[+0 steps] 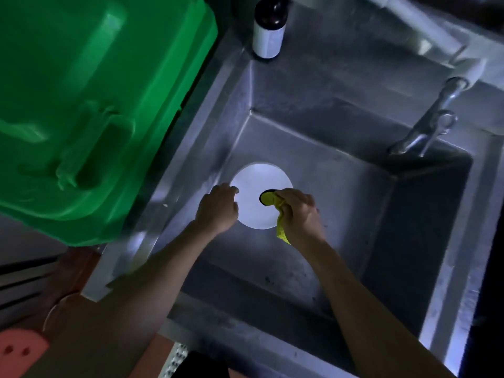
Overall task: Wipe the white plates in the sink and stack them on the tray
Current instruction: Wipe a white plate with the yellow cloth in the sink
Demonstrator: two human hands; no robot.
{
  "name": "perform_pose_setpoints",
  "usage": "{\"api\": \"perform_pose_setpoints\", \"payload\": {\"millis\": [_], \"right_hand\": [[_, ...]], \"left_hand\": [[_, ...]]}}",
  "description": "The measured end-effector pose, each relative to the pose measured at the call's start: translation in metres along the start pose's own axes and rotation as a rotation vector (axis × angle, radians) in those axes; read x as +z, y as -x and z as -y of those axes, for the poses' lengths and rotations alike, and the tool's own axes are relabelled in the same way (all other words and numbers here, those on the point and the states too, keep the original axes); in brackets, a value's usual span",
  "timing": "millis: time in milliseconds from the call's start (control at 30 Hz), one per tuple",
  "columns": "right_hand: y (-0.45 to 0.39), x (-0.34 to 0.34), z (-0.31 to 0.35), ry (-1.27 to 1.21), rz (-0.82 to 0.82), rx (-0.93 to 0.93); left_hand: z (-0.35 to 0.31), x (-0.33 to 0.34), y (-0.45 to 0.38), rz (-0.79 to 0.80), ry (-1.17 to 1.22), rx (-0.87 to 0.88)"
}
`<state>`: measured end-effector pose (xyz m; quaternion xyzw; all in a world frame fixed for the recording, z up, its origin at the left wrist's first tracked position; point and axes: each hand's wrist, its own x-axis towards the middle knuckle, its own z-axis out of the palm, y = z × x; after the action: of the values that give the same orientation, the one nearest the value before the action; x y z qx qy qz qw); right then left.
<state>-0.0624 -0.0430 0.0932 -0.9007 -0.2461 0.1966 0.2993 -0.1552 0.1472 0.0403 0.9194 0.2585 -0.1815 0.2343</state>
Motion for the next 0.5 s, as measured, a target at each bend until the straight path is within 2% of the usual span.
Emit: {"api": "perform_pose_setpoints", "payload": {"millis": [300,500], "right_hand": [[-0.041,0.034,-0.027,-0.014,0.055,-0.03],[-0.048,0.044,-0.03,-0.009,0.029,-0.042]], "left_hand": [[0.022,0.049,-0.038,0.011,0.347,-0.204],[0.024,0.07,-0.043,-0.029,0.561,-0.31]]}}
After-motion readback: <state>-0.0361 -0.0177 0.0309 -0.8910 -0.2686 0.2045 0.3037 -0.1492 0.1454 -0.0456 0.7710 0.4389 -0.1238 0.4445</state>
